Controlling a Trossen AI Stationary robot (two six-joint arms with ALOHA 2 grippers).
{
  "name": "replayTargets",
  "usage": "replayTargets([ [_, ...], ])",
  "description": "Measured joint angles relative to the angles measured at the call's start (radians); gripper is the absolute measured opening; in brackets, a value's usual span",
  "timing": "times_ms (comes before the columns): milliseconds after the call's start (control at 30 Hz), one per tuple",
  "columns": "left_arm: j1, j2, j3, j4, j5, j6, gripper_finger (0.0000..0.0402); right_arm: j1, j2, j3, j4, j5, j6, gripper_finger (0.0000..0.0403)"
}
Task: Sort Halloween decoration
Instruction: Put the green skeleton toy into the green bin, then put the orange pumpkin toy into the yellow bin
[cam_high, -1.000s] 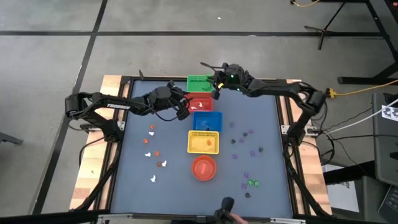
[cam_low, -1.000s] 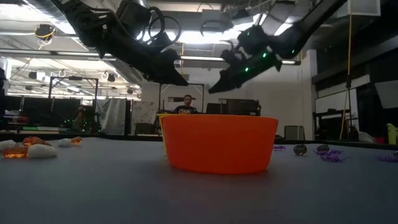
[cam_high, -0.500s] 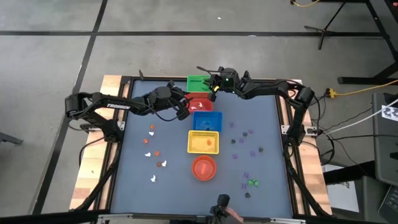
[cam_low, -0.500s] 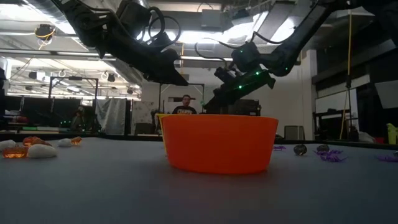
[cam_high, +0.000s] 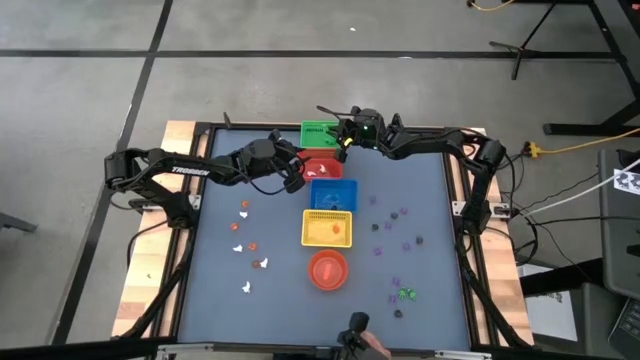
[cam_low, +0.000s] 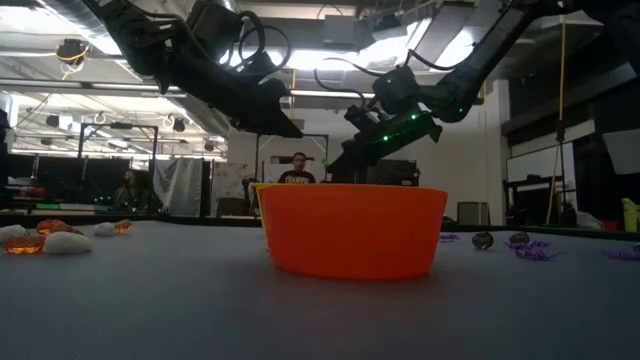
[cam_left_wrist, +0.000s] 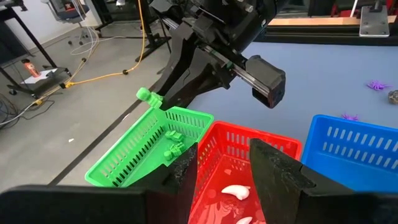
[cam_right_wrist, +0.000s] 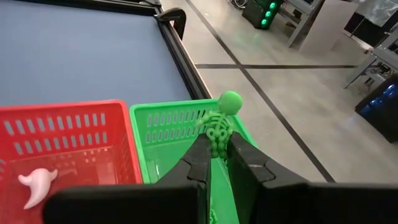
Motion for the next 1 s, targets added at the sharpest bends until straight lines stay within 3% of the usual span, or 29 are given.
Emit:
replayTargets([
  [200, 0.0, 0.0, 0.0, 0.0, 0.0, 0.0, 0.0131, 0.0, 0.0, 0.0, 0.0, 0.0, 0.001, 0.0046],
  [600, -0.001, 0.0, 0.0, 0.0, 0.0, -0.001, 0.0131, 0.0, 0.0, 0.0, 0.0, 0.07, 0.002, 0.0157],
  [867, -0.002, -0.04, 0.0, -0.014, 0.01, -0.09, 0.0131, 0.001, -0.052, 0.0, -0.056, 0.098, 0.003, 0.0165],
  [1000, -0.003, -0.116, 0.0, -0.131, 0.03, -0.177, 0.0131, 0.001, -0.12, 0.0, -0.131, 0.098, 0.023, 0.0161],
])
